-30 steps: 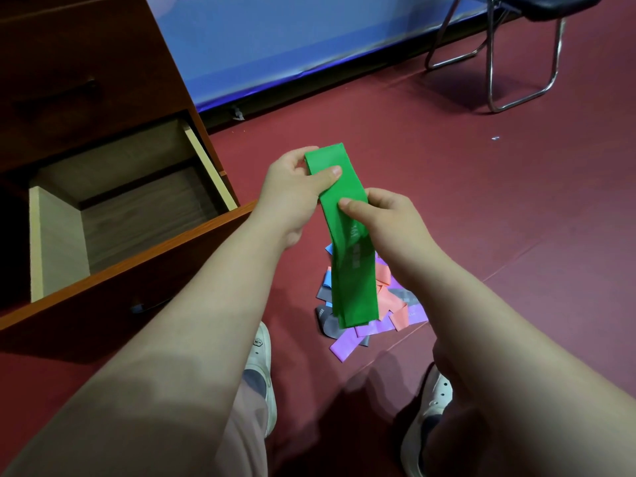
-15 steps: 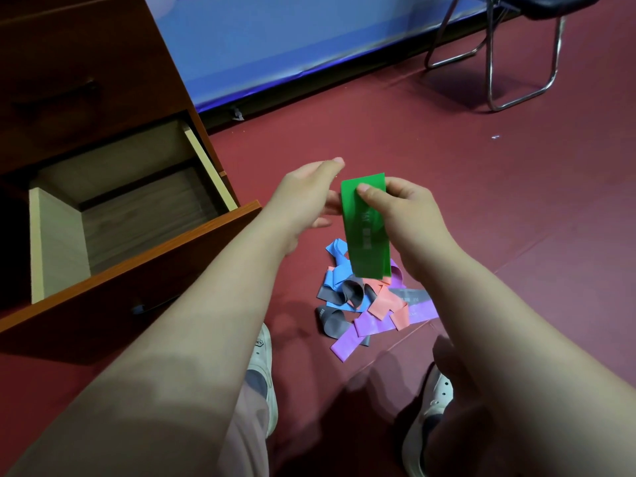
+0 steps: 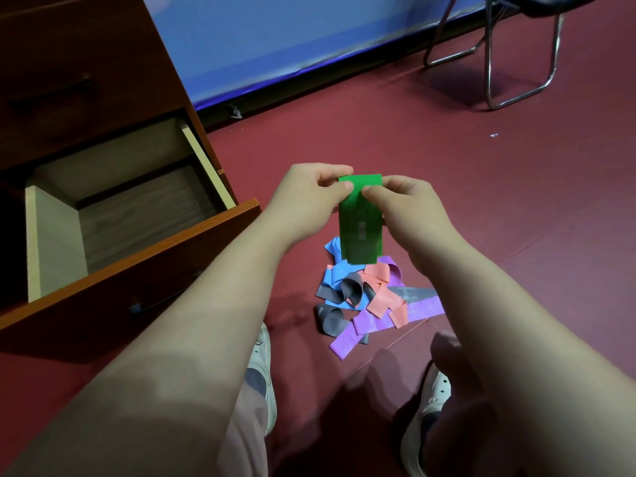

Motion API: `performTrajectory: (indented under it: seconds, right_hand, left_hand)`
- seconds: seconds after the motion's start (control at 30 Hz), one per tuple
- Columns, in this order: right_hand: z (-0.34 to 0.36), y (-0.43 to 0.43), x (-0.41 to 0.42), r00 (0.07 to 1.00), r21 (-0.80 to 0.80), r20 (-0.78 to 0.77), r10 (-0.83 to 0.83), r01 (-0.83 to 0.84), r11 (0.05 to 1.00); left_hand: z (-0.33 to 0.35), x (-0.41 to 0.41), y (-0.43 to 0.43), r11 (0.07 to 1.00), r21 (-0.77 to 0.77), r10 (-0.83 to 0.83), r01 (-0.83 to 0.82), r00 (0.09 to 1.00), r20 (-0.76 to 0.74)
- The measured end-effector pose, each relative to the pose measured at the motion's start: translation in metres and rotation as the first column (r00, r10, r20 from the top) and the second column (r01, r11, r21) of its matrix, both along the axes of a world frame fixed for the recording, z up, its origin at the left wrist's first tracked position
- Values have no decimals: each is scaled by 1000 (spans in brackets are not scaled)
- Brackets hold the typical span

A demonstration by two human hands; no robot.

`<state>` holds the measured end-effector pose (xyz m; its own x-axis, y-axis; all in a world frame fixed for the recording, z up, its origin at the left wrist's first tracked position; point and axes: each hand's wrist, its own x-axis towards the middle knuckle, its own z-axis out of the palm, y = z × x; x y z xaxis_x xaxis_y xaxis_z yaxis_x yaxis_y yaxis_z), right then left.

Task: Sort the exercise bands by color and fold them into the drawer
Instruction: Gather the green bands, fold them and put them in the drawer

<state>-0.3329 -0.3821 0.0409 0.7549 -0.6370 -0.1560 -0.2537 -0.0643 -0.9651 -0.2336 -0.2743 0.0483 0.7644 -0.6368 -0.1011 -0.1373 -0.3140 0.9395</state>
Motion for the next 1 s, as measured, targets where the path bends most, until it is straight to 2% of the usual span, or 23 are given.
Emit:
performTrajectory:
  seconds: [0.27, 0.4, 0.67, 1.0]
  right_hand:
    - [0, -1, -1, 1000, -6, 9, 1, -1, 1000]
    - [1, 0, -2, 1000, -58, -2, 3, -3, 998]
    - [1, 0, -2, 1000, -54, 1, 4, -4, 999]
    - [-3, -5, 2, 994, 8, 47, -96, 96, 995]
  left_hand:
    - [-6, 5, 1, 995, 94, -36, 23, 991, 133]
    - [-8, 4, 1, 989, 149, -38, -1, 964, 262]
    - [-7, 3, 2, 976, 214, -52, -33, 923, 381]
    - [-7, 4, 2, 984, 164, -122, 69, 931, 344]
